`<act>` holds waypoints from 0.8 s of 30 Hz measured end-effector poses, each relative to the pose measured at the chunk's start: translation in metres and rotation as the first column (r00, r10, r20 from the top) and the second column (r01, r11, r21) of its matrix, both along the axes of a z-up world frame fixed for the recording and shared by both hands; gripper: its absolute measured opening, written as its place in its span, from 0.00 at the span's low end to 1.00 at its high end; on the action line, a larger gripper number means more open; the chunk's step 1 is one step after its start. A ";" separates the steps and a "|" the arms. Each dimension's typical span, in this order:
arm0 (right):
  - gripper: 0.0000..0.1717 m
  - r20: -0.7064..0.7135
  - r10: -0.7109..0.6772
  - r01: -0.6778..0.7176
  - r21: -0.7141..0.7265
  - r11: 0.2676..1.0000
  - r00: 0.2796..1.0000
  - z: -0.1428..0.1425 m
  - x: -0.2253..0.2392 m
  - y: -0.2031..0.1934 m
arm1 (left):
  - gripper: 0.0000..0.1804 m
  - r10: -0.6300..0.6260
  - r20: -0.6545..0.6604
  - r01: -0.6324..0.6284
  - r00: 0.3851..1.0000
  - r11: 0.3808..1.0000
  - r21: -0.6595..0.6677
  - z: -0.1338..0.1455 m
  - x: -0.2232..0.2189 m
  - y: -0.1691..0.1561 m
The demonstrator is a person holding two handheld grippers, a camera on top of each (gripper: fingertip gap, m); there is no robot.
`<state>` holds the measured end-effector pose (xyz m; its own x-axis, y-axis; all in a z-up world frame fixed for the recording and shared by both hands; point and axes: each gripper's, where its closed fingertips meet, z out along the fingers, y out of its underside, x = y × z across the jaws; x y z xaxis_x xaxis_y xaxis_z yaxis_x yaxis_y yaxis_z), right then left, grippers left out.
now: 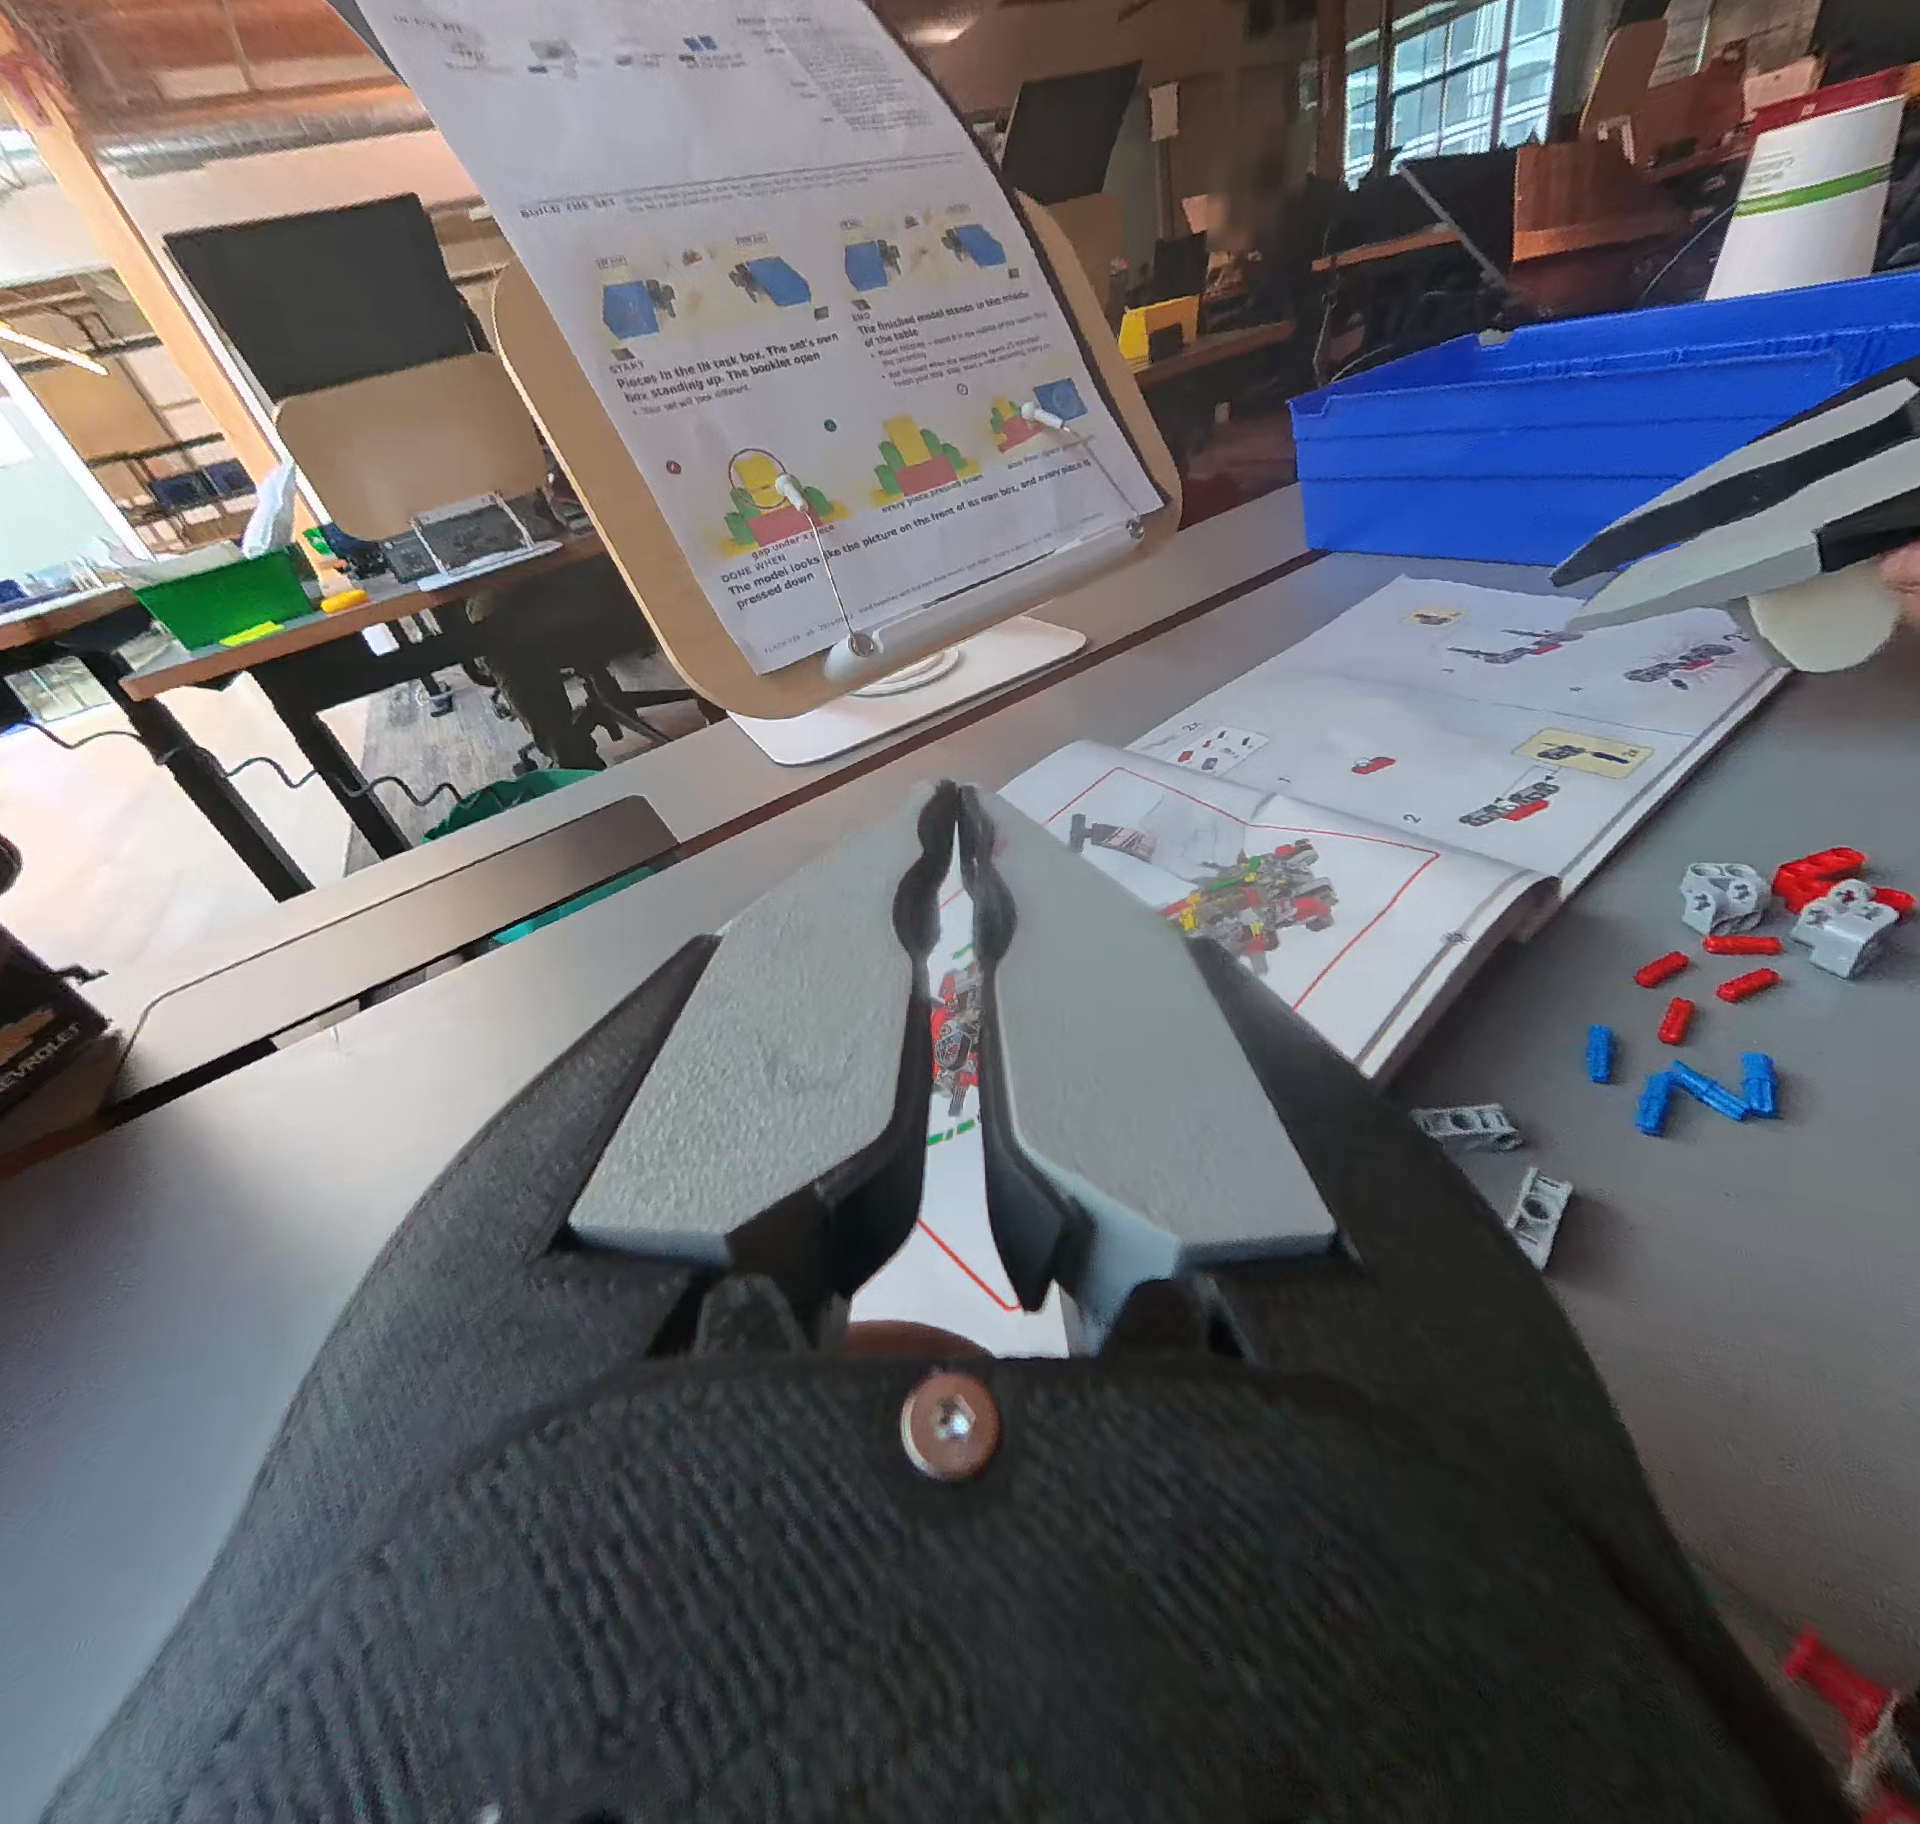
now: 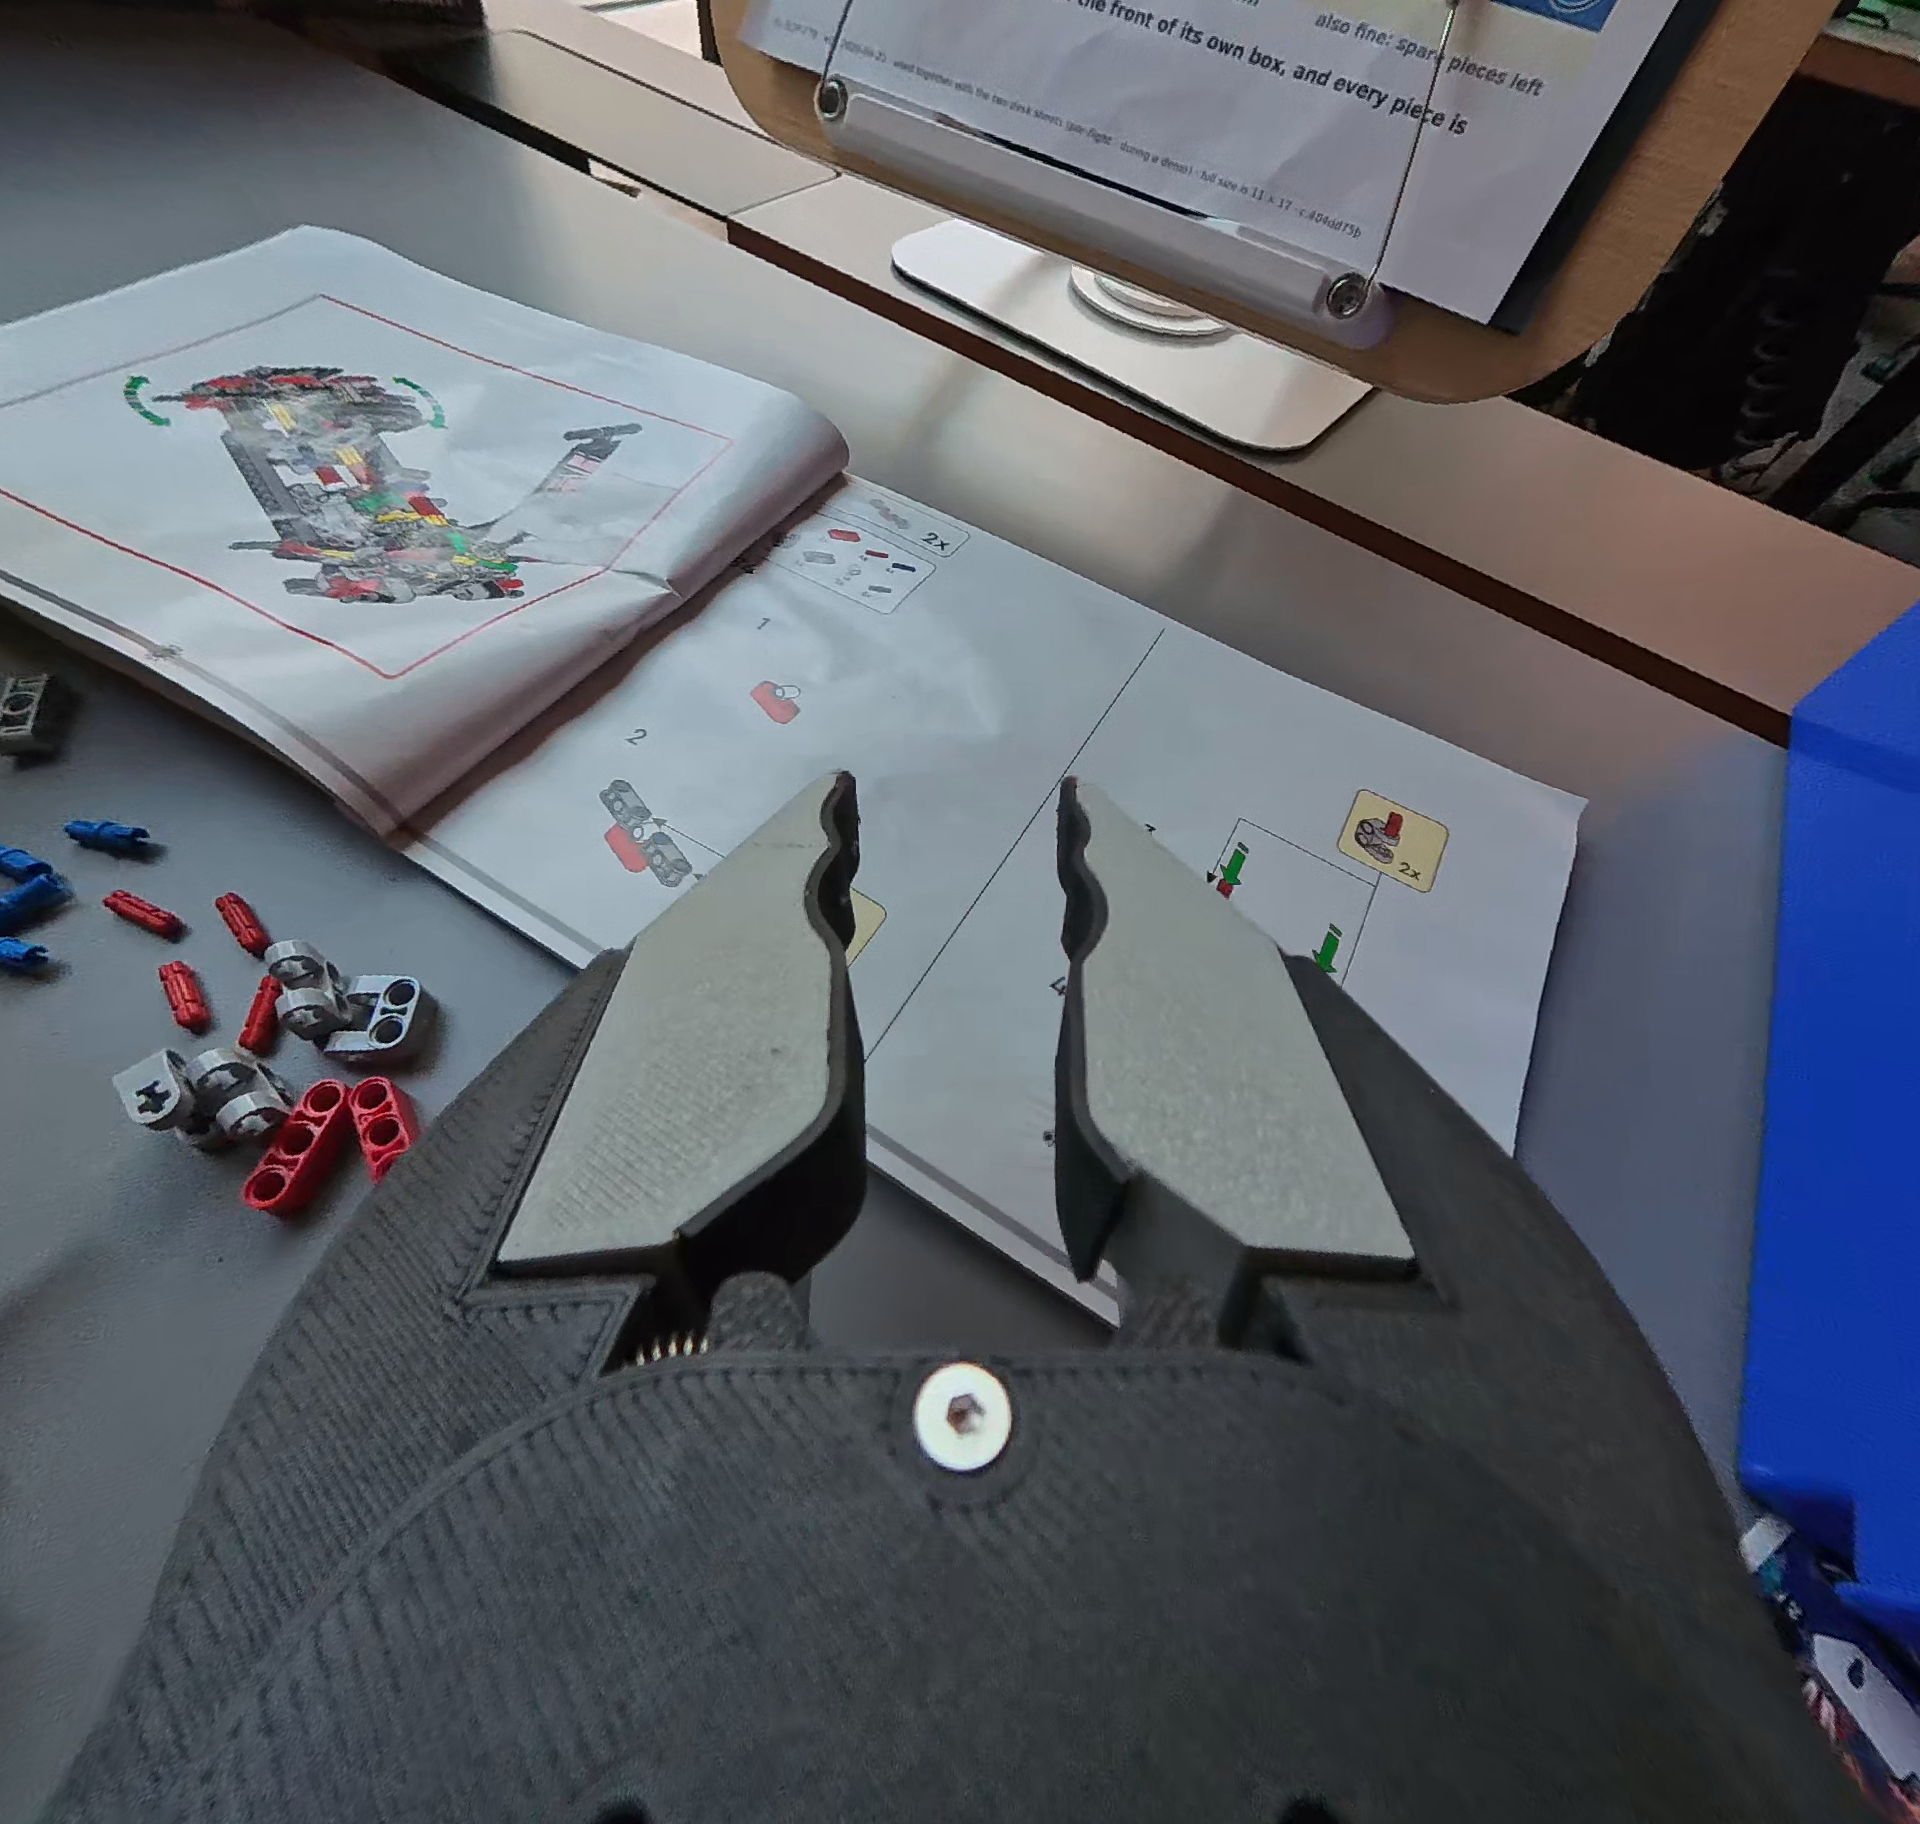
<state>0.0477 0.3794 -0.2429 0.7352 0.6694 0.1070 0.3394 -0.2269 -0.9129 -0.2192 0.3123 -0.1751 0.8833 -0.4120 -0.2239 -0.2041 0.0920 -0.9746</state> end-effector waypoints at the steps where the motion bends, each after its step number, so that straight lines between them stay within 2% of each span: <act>1: 0.20 -0.011 0.001 -0.001 -0.004 1.000 1.000 0.001 -0.001 0.000 | 0.00 0.000 -0.005 0.000 1.000 1.000 0.021 0.003 0.001 -0.002; 6: 0.23 -0.032 -0.001 -0.001 -0.039 0.999 0.999 0.002 -0.007 0.000 | 0.00 0.059 -0.019 -0.058 0.998 0.997 0.057 0.007 -0.007 -0.002; 11: 0.24 0.003 0.044 -0.044 -0.047 0.998 0.999 -0.002 -0.021 -0.005 | 0.00 0.033 -0.019 -0.032 0.999 0.997 0.068 0.008 -0.005 -0.007; 17: 0.22 -0.037 0.094 -0.096 -0.063 0.993 0.995 0.002 -0.038 -0.007 | 0.00 -0.050 -0.055 0.054 0.997 0.996 0.065 0.005 0.009 -0.018; 24: 0.24 -0.067 0.152 -0.155 -0.051 0.987 0.986 0.006 -0.054 -0.010 | 0.00 -0.092 -0.022 0.094 0.996 0.991 0.097 0.023 0.015 -0.034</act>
<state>-0.0059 0.3696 -0.2373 0.6275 0.7783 0.0229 0.3165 -0.2281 -0.9208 -0.2042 0.2786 -0.1526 0.8377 -0.4675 -0.2823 -0.2074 0.2059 -0.9563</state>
